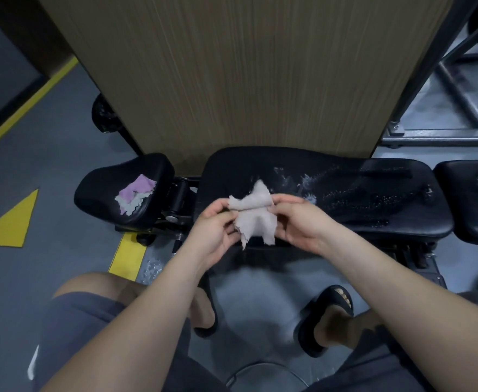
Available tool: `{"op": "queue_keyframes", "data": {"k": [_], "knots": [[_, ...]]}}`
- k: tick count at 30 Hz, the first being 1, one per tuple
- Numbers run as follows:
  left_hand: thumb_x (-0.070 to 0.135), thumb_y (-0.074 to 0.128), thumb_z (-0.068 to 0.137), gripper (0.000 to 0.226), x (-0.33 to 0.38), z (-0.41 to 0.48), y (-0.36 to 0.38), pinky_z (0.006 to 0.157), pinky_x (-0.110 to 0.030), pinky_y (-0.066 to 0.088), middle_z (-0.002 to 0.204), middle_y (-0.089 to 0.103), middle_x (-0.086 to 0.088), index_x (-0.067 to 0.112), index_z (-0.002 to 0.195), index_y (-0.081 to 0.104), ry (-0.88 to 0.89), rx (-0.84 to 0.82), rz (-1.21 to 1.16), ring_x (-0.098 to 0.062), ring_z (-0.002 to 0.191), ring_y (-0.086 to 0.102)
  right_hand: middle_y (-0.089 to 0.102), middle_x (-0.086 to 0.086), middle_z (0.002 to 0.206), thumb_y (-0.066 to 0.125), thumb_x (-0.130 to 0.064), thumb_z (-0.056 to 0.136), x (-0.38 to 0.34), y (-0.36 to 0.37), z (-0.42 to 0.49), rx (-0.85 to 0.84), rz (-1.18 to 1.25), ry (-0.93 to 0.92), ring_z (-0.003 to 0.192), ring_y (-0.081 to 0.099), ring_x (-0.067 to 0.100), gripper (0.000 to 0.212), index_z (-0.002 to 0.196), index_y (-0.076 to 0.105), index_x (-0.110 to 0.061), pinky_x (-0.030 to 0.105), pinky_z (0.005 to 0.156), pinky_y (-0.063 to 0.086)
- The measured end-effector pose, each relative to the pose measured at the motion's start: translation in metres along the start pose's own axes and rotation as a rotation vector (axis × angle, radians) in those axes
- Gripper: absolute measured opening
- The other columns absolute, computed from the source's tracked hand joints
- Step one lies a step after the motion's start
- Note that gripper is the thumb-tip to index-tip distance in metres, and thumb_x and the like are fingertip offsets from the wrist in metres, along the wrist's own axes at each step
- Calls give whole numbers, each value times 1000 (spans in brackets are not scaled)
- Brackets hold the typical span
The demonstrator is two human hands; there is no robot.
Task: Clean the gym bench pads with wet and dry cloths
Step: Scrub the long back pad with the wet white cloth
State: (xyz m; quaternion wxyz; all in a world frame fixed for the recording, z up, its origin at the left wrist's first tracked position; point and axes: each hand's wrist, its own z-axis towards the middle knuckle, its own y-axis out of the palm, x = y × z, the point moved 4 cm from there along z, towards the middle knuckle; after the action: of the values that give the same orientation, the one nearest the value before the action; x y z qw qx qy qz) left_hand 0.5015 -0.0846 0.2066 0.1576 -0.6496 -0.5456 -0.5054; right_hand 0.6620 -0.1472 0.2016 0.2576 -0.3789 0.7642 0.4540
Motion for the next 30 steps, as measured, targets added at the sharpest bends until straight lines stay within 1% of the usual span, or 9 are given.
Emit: {"op": "queue_keyframes", "data": {"k": [7, 10, 13, 16, 21, 24, 26, 28, 30], "knots": [[-16, 36, 96, 36, 1, -7, -6, 68, -26, 57, 78, 67, -10, 1, 77, 62, 106, -31, 221, -23, 79, 65, 59, 12, 79, 39, 10, 90, 7, -5, -1, -4, -92, -82, 76, 54, 23, 37, 74, 66, -11, 26, 63, 52], [-8, 43, 90, 28, 5, -7, -3, 78, -33, 57, 90, 68, -14, 1, 79, 67, 121, -67, 169, -22, 89, 66, 64, 9, 92, 44, 0, 87, 5, -6, -2, -9, -62, -83, 88, 60, 23, 27, 89, 68, -12, 30, 75, 55], [-5, 46, 94, 25, 8, -8, -2, 73, -30, 55, 81, 62, -5, 4, 88, 68, 120, -49, 230, -17, 82, 61, 55, 2, 76, 52, 5, 91, 5, -6, -2, -40, -196, -140, 76, 56, 15, 34, 115, 61, -16, 30, 74, 51], [-1, 57, 96, 16, 4, -7, -5, 70, -29, 53, 80, 65, -1, 7, 107, 65, 74, -34, 304, -12, 73, 62, 56, -2, 67, 53, 17, 91, 9, -3, -1, 11, -328, -190, 69, 58, 13, 39, 113, 62, -13, 36, 76, 52], [28, 82, 79, 35, 4, -4, -11, 73, -26, 51, 101, 70, 5, 29, 110, 65, 139, -15, 1060, -8, 85, 65, 70, 20, 99, 53, 11, 96, 12, 1, -5, 84, -206, -138, 90, 65, 29, 22, 106, 68, -2, 41, 86, 52], [22, 71, 89, 7, 10, -2, -12, 68, -31, 52, 82, 71, 5, 21, 96, 70, 184, 11, 959, -6, 68, 62, 73, 11, 96, 65, 2, 94, 11, 11, -10, 25, -215, -135, 88, 70, 17, 21, 115, 66, 0, 26, 78, 57], [19, 68, 92, 5, 14, -1, -15, 71, -24, 50, 91, 66, 3, 19, 91, 73, 199, -14, 875, -7, 73, 61, 72, -1, 89, 74, -5, 90, 8, 13, -13, 22, -453, -172, 79, 68, 6, 27, 116, 67, -5, 19, 72, 52], [22, 67, 94, 11, 17, -2, -22, 78, -18, 46, 101, 58, 3, 18, 89, 76, 215, -45, 844, -5, 82, 60, 68, -5, 83, 79, -19, 87, 4, 14, -14, 62, -727, -220, 73, 60, 4, 13, 97, 73, -13, 20, 70, 46], [29, 69, 95, 18, 14, 1, -30, 76, -22, 44, 90, 61, 4, 14, 87, 76, 174, -83, 825, -6, 77, 58, 65, -3, 86, 76, -36, 83, 6, 12, -10, 126, -821, -225, 72, 58, 6, 20, 81, 70, -17, 23, 71, 43]]}}
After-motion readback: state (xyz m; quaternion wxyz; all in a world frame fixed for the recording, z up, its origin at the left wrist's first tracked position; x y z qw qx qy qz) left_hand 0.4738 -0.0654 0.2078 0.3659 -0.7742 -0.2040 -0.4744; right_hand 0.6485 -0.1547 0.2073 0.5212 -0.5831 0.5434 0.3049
